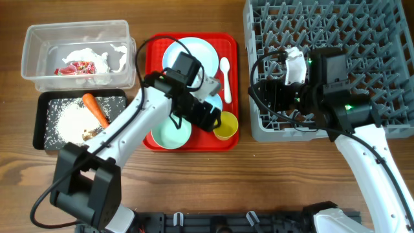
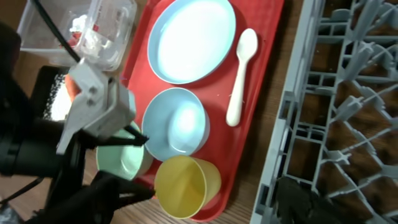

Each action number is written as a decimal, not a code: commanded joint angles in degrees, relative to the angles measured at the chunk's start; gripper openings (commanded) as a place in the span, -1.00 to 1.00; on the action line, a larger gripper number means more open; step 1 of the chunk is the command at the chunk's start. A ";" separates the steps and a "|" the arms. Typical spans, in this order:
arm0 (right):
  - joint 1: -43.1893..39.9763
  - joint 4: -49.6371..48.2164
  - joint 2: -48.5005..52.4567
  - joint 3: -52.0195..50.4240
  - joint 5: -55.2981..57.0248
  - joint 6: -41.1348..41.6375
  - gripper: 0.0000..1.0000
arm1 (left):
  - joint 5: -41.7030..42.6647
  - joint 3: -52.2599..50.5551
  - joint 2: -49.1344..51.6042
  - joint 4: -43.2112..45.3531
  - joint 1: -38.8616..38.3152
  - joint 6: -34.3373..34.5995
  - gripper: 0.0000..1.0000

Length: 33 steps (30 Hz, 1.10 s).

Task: Sort waste into correct bins and load items into the dishwasher rack
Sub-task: 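Grasp the yellow cup on the red tray with the left gripper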

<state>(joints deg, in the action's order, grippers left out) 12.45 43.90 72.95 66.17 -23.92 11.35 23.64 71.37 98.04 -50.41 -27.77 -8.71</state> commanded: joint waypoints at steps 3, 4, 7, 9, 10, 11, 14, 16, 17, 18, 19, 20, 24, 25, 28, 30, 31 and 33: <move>-0.13 0.35 -0.09 1.31 2.03 -0.13 0.70 | 1.16 0.96 -0.50 -0.44 -0.83 -2.12 0.56; -0.13 0.50 -0.09 1.31 2.03 -0.50 0.70 | 0.98 0.96 -0.35 -0.42 -0.87 -1.11 0.54; -0.13 0.52 -0.09 1.31 2.10 -0.85 0.70 | 0.98 0.96 1.40 -0.07 -2.16 0.15 0.48; -0.13 0.57 -0.09 1.31 2.10 -0.87 0.70 | 0.52 0.96 2.91 0.44 -3.37 0.15 0.42; -0.13 0.70 -0.09 1.31 2.10 -0.87 0.70 | -0.15 0.96 3.34 0.52 -3.82 0.20 0.39; -0.13 0.76 -0.09 1.31 2.10 -0.87 0.71 | -1.03 0.96 3.67 0.72 -4.04 0.74 0.33; -0.13 1.01 -0.09 1.31 2.08 -0.90 0.75 | -3.13 0.96 3.78 2.01 -4.11 3.45 -0.01; -0.13 1.11 -0.09 1.31 2.32 -0.90 0.75 | -3.15 0.96 3.76 2.62 -4.11 3.43 -0.25; -0.13 1.14 -0.09 1.31 2.49 -0.90 0.76 | -3.15 0.96 3.76 2.80 -4.11 3.41 -0.34; -0.13 1.18 -0.09 1.31 2.49 -0.87 0.79 | -3.13 0.96 3.76 3.04 -4.11 3.41 -0.41; -0.13 1.42 -0.09 1.31 2.47 -0.90 0.80 | -3.13 0.96 3.76 3.30 -4.11 3.43 -0.51; -0.13 1.66 -0.09 1.31 2.49 -0.92 0.80 | -3.10 0.96 3.76 3.54 -4.11 3.43 -0.63; -0.13 2.34 -0.09 1.31 2.49 -0.92 0.81 | -3.10 0.96 3.74 4.11 -4.11 5.73 -0.92; -0.13 2.43 -0.09 1.31 2.51 -0.92 0.81 | -3.10 0.96 3.74 4.09 -4.11 6.47 -0.92; -0.13 2.43 -0.09 1.31 2.49 -0.68 0.81 | -2.89 0.96 3.56 4.11 -4.11 7.98 -0.92; -0.13 1.90 -0.09 1.31 2.47 -0.68 0.81 | -2.89 0.98 3.02 4.11 -4.11 8.33 -0.92; -0.13 1.51 -0.17 1.33 2.45 -0.66 0.81 | -2.93 1.03 2.36 4.13 -4.09 9.25 -0.92; -0.13 0.70 -0.70 1.33 1.97 0.55 0.82 | -2.91 1.57 0.96 3.72 -3.72 10.36 -0.92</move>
<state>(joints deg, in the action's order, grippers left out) 12.45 45.78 72.95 66.17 -22.39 11.11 20.84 71.37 101.45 -46.46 -31.88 -1.28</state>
